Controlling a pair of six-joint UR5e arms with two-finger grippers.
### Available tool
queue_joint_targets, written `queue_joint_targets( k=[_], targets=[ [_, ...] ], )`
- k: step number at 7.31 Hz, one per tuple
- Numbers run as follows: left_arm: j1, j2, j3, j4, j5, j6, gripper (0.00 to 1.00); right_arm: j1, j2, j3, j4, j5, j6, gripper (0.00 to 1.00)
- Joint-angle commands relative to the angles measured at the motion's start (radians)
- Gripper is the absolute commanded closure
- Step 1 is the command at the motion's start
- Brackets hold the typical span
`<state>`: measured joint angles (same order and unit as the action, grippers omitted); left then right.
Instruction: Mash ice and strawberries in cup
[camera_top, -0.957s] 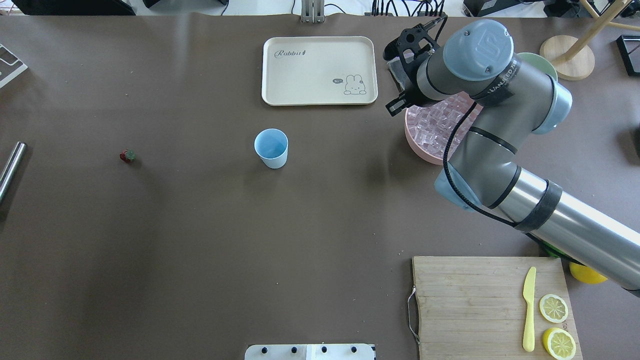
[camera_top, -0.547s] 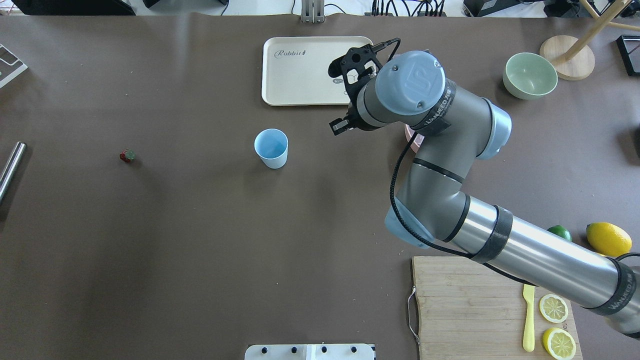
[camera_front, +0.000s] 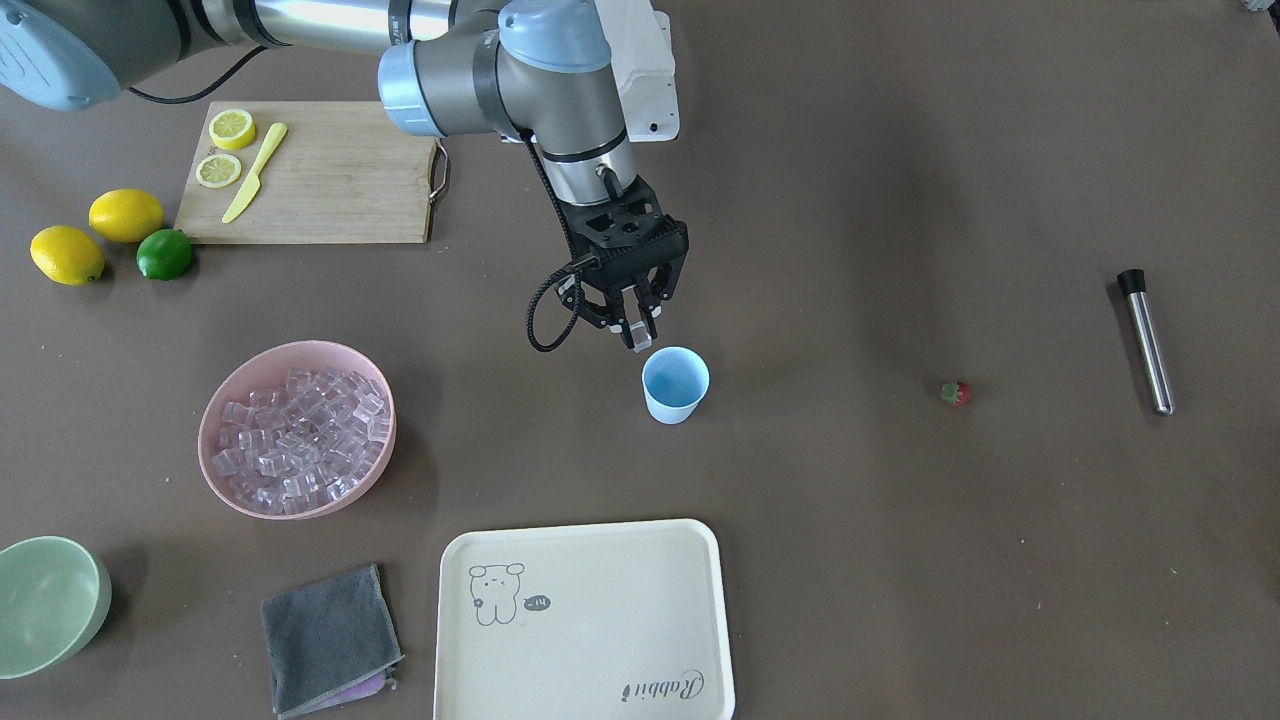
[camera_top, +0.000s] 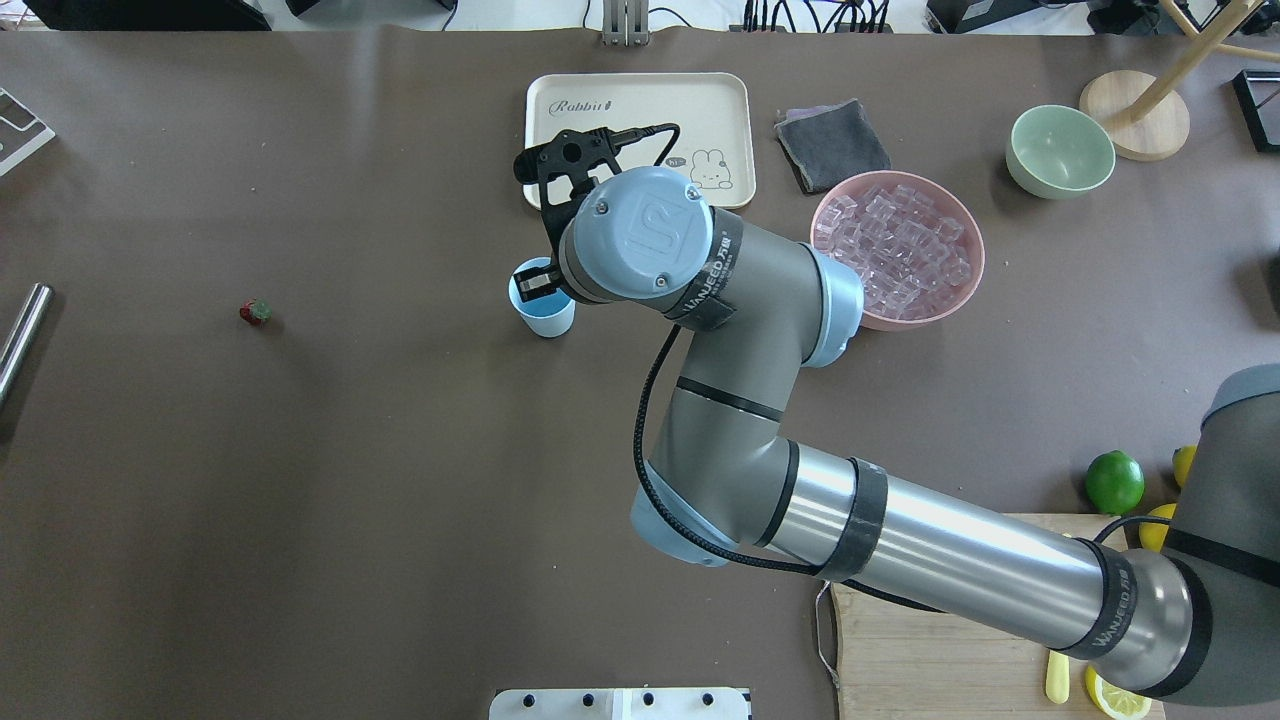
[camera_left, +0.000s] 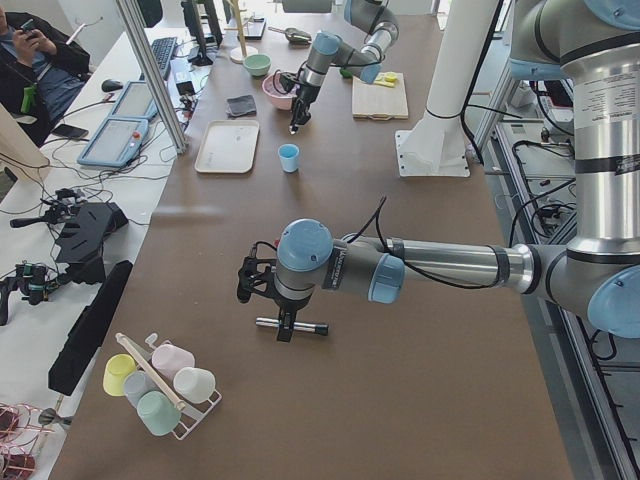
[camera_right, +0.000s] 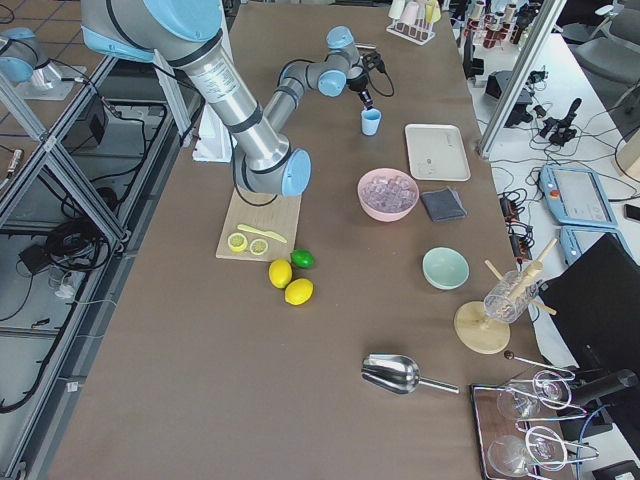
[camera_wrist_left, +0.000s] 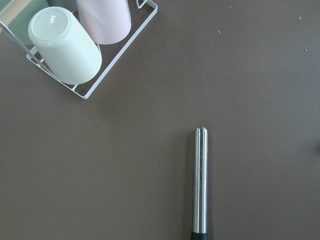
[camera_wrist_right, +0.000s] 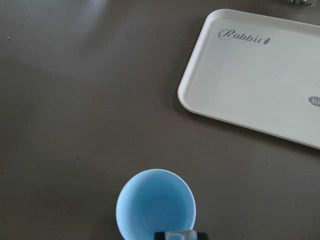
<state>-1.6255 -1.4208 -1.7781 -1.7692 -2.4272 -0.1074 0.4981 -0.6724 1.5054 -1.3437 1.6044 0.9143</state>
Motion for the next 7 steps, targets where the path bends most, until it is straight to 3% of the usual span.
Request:
queue_joint_targets(
  k=[1,3,5,7],
  targets=[
    [0.001,-0.001,0.002,0.001,-0.004,0.0,0.01,-0.016,0.033,-0.039,0.006,-0.041,0.032,1.0],
    [-0.001,0.0,0.0,0.001,-0.004,0.0,0.01,-0.022,0.034,-0.112,0.113,-0.086,0.037,0.97],
    [-0.001,0.0,0.005,0.001,-0.004,0.0,0.01,-0.027,0.034,-0.132,0.138,-0.103,0.06,0.95],
    [-0.001,0.002,0.003,0.002,-0.004,0.0,0.01,-0.052,0.033,-0.152,0.166,-0.141,0.089,0.74]
  ],
)
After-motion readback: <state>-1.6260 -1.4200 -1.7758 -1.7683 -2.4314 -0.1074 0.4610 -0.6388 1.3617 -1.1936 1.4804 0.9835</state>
